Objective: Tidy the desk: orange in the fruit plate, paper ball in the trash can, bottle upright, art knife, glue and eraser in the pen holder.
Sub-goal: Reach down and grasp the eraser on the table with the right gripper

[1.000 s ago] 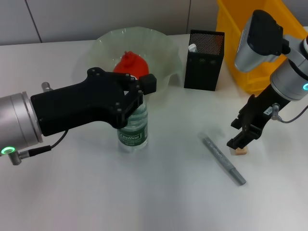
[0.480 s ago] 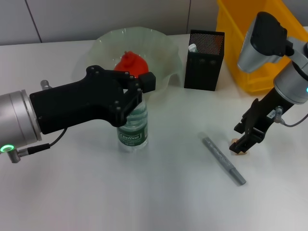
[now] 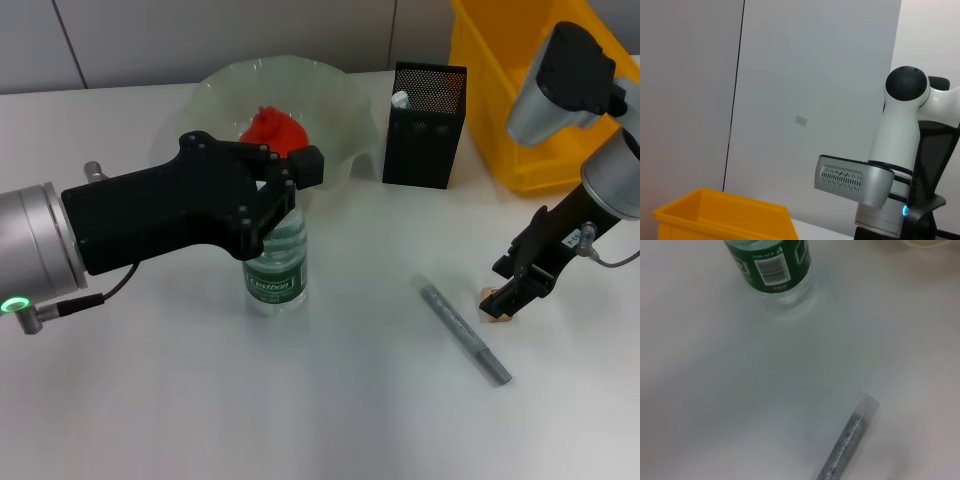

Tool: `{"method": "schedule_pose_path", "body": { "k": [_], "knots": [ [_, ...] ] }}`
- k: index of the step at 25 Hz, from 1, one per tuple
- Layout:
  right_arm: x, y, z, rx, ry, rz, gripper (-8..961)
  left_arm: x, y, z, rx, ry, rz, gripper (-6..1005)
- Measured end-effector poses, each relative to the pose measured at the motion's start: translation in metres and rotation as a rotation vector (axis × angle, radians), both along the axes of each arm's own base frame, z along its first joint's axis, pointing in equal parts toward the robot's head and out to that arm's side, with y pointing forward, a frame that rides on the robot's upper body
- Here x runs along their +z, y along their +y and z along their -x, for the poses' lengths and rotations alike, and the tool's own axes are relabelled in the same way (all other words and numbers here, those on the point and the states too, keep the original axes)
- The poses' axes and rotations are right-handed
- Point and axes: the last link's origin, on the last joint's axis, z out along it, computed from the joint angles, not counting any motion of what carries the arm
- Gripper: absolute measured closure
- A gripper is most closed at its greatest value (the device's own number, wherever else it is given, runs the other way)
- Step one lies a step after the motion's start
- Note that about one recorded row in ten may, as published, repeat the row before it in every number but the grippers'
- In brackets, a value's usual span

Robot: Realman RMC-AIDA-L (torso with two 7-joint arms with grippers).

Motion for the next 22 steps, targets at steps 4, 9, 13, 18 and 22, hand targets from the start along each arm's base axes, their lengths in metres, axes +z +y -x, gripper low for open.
{"method": "schedule_pose_path", "body": {
  "k": [4, 9, 13, 18, 22],
  "knots": [
    [-0.001, -0.001, -0.001, -0.019, 0.001, -0.001, 346, -0.001, 0.001, 0.0, -0.001, 0.0, 0.003, 1001],
    [-0.002, 0.0, -0.002, -0.038, 0.0, -0.018, 346, -0.002, 0.0, 0.0, -0.004, 0.0, 0.014, 1001],
    [0.0, 0.001, -0.003, -0.049, -0.003, -0.032, 347, -0.002, -0.001, 0.002, 0.0, 0.0, 0.015, 1001],
    [-0.001, -0.002, -0.008, -0.066, -0.01, -0.033, 347, -0.002, -0.002, 0.002, -0.001, 0.001, 0.017, 1001],
    [-0.002, -0.003, -0.011, -0.076, -0.012, -0.033, 347, -0.002, -0.002, 0.002, -0.004, 0.0, 0.02, 1001]
  ]
}}
